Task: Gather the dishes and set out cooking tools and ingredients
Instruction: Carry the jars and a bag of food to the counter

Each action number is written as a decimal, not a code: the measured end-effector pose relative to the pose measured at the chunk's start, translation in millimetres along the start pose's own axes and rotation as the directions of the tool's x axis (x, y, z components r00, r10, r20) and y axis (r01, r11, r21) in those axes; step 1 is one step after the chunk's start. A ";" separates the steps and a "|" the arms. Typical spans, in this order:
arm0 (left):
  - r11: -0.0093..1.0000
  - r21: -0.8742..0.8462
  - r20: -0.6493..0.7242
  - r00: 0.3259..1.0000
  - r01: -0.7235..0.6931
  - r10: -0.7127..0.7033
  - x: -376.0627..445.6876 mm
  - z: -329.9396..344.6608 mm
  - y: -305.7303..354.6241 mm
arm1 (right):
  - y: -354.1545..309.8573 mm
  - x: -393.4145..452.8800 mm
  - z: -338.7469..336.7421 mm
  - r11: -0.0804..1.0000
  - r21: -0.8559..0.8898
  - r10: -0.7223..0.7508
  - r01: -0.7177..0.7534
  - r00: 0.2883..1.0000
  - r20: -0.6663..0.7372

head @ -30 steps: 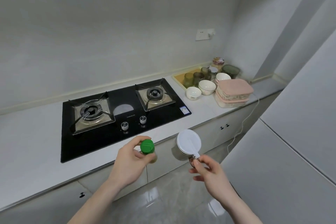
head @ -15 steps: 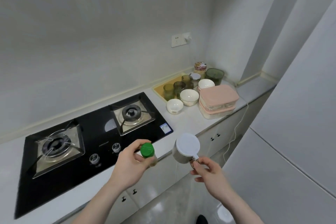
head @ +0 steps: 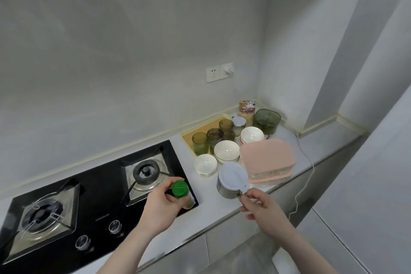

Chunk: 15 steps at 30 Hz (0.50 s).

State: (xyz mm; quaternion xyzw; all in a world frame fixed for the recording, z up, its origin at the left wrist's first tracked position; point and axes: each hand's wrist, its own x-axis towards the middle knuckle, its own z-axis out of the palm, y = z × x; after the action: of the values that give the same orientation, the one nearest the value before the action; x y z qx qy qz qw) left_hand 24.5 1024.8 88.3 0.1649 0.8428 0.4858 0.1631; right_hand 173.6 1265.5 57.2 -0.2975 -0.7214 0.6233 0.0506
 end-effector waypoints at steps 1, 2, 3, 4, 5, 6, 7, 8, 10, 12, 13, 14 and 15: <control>1.000 0.004 -0.006 1.000 0.007 -0.007 8.2 -0.2 1.5 | -3.5 6.1 -1.8 1.000 -0.005 -0.001 0.001 1.000 0.003; 1.000 0.005 -0.018 1.000 0.012 -0.012 22.1 0.3 3.1 | -8.3 16.3 -4.7 1.000 -0.006 -0.006 0.006 1.000 0.005; 1.000 0.006 -0.029 0.999 0.026 -0.026 35.7 0.0 3.7 | -10.9 26.0 -7.2 1.000 -0.002 -0.007 0.007 1.000 0.007; 0.999 0.001 -0.046 0.998 0.038 -0.038 52.4 -0.2 2.5 | -14.5 36.4 -9.5 1.000 0.005 -0.006 0.006 1.000 0.008; 0.999 -0.009 -0.062 0.997 0.053 -0.053 68.9 -1.0 3.5 | -18.6 47.2 -11.5 1.000 0.007 -0.007 0.007 1.000 0.007; 0.998 -0.023 -0.073 0.996 0.057 -0.059 84.9 -1.9 2.8 | -23.2 57.2 -13.2 1.000 0.000 -0.011 0.011 1.000 0.009; 0.997 -0.032 -0.080 0.995 0.064 -0.066 101.4 -2.6 3.1 | -27.3 68.3 -14.6 1.000 -0.010 -0.013 0.013 1.000 0.009; 0.997 -0.041 -0.091 0.993 0.069 -0.072 118.8 -3.2 2.8 | -31.7 81.3 -15.5 1.000 -0.024 -0.010 0.010 1.000 0.005; 0.993 -0.081 -0.109 0.989 0.087 -0.096 152.9 -5.8 2.7 | -41.7 107.0 -14.3 0.999 -0.039 -0.010 0.010 1.000 -0.014; 0.987 -0.127 -0.111 0.988 0.097 -0.111 187.5 -8.3 2.9 | -50.6 131.5 -12.5 0.998 -0.059 -0.031 0.029 0.999 -0.021; 0.986 -0.128 -0.108 0.987 0.107 -0.121 206.5 -8.7 2.5 | -54.1 143.8 -13.0 0.997 -0.065 -0.043 0.041 0.999 -0.024; 0.985 -0.126 -0.108 0.985 0.121 -0.135 222.2 -9.1 0.3 | -57.9 152.1 -13.6 0.997 -0.067 -0.047 0.045 0.999 -0.025; 0.983 -0.125 -0.099 0.984 0.136 -0.149 239.1 -7.4 0.1 | -59.7 160.9 -14.2 0.997 -0.059 -0.048 0.046 0.998 -0.030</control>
State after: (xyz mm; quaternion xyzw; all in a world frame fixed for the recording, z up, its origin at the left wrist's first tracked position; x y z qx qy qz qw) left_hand -192.2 1123.6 64.5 0.0675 0.8299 0.5300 0.1610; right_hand 26.5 1354.3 67.8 -0.2915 -0.7451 0.5961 0.0680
